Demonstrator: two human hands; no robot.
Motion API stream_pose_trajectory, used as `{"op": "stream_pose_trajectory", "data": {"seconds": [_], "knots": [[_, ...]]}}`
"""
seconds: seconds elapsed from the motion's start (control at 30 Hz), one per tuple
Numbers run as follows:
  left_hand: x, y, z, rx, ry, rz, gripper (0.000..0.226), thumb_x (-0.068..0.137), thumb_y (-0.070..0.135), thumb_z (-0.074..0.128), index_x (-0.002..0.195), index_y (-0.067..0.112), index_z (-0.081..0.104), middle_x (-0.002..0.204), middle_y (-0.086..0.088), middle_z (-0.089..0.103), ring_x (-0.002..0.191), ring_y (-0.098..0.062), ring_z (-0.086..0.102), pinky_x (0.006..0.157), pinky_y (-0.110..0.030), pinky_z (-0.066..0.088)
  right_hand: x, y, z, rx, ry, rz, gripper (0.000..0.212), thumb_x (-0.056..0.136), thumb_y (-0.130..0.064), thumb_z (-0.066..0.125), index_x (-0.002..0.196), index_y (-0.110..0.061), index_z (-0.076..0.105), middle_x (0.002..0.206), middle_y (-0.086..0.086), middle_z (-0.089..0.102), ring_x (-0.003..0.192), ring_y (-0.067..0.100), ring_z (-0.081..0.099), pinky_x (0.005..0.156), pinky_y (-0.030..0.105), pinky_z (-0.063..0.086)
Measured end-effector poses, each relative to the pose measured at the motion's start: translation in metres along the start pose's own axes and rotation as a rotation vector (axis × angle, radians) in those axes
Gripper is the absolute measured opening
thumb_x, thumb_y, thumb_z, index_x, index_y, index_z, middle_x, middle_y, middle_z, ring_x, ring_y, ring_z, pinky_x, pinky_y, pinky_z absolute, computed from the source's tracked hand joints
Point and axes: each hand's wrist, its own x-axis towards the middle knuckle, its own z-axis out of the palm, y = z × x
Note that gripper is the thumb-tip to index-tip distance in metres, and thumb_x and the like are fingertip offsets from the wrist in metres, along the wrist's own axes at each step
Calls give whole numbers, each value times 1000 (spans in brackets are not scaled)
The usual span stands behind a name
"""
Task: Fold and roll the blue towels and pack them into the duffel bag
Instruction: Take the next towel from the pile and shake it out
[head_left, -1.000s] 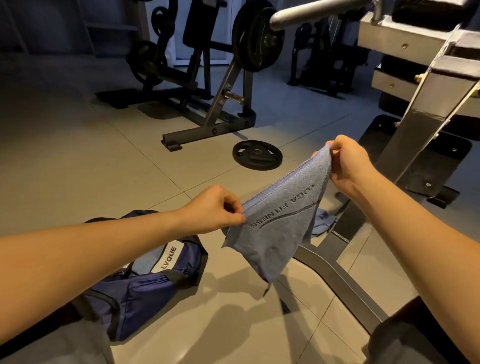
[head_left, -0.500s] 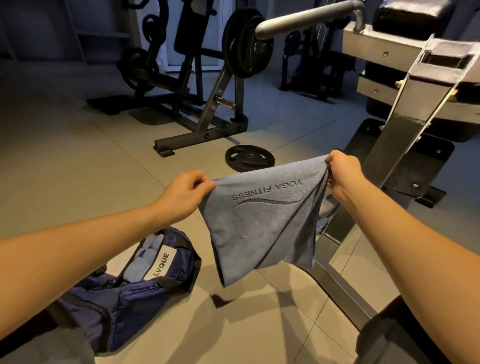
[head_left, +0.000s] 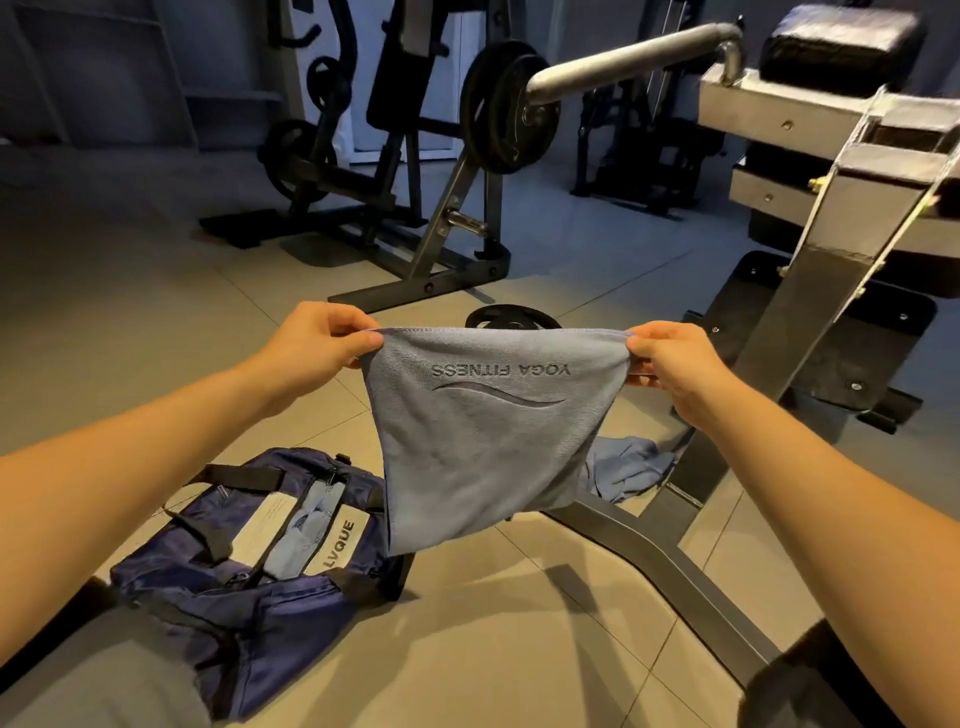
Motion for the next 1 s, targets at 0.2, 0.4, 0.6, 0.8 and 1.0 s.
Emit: {"op": "stream_pose_trajectory", "data": {"seconds": [0.2,0.4,0.6,0.8,1.0], "knots": [[4,-8,-13,-75,127,-7,8,90,10,74,95,4,72,93,-15,73,80,-17,64,70,-26,52,-11,-12,1,63,-228,117,9,87,-9,50,82,-5,57,77,5,68,76,20,60,66,29,50],[2,-6,-11,-60,4,-51,10,90,13,75,98,7,72,91,-10,71,79,-15,61,72,-27,46,-1,-7,14,-21,3,-5,14,92,-1,50,93,-2,64,89,14,64,80,25,59,65,28,54],[1,-3,-15,-20,-109,-155,14,87,17,79,78,9,71,78,-4,67,75,-16,51,66,-30,40,6,-1,10,-47,32,4,20,91,-8,51,98,-4,70,87,6,60,80,19,52,72,31,48],[-2,-1,-16,-43,-194,-164,20,86,19,79,78,6,66,81,-12,63,79,-19,51,70,-32,42,3,-3,12,63,-23,85,21,97,-5,45,110,1,61,106,17,61,59,21,60,51,29,54],[-1,0,-18,-57,-240,-174,21,85,18,78,81,2,65,87,-16,60,80,-23,49,68,-31,41,-3,-2,14,181,-109,204,27,101,-4,43,127,0,49,113,24,62,79,28,72,58,27,61]]}}
